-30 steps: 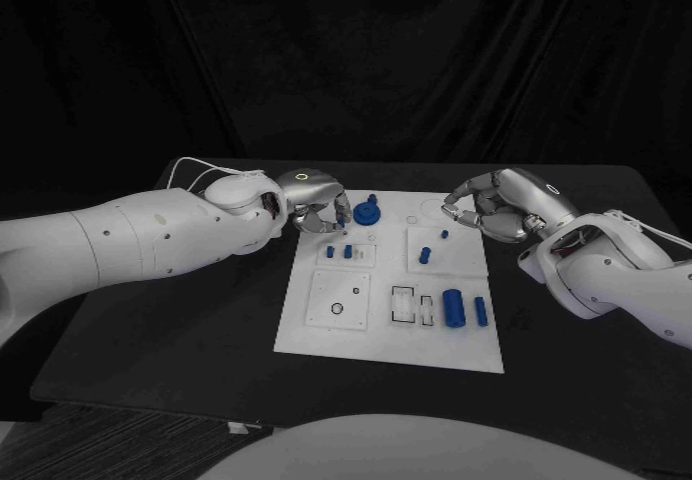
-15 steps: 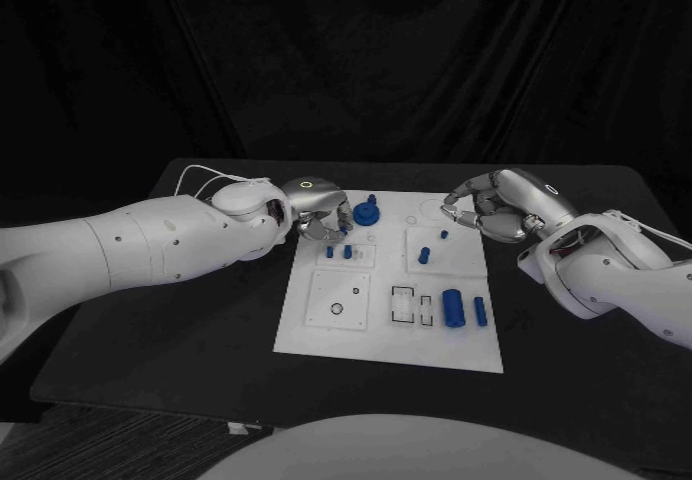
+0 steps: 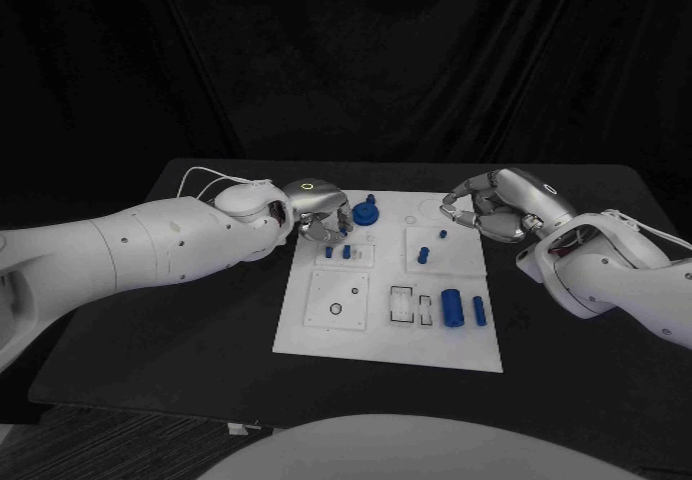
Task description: Assemble the parts on the task board
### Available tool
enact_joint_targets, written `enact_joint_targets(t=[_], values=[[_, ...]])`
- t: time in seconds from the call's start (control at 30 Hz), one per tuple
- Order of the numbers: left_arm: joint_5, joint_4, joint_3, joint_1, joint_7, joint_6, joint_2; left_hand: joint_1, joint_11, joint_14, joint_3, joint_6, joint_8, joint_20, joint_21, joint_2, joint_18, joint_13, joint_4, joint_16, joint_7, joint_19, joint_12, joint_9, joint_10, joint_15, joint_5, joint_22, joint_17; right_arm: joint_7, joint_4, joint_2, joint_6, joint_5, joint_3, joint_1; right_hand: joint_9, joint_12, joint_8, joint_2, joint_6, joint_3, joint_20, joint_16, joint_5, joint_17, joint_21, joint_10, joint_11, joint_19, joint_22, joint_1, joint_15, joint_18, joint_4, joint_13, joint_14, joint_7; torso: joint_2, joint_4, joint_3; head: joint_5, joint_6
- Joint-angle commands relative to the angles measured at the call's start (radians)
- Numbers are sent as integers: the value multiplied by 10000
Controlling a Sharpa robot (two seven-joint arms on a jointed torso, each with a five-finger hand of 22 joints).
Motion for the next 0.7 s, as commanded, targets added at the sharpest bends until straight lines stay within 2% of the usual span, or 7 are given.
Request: enact_joint_targets(t=[0.03, 0.7], values=[[-24, -54, 8, -36, 102, 43, 66, -1, -75, 315, 277, -71, -98, 14, -85, 155, 334, 49, -119, -103, -8, -6, -32, -69, 210, -17, -5, 1745, 385, -137, 17, -7, -3, -58, 6, -22, 142, 10, -125, -8, 33, 400, -39, -56, 118, 2260, -112, 930, -54, 562, 2428, 87, -77, 79, 44, 2306, 989, -41, -4, -2, 0, 12, 1], [-24, -294, 8, -85, -44, 143, 112, 102, -59, 264, 324, -88, -129, -19, -181, 124, 357, 2, -223, -185, -16, -50, -146, -102, 169, -87, 97, 1723, 263, -183, -16, 9, 66, -58, 6, -26, 146, 15, -123, -15, 39, 412, -43, -53, 120, 2263, -110, 934, -56, 565, 2429, 101, -80, 78, 41, 2310, 990, -43, 1, 2, -1, 19, 1]])
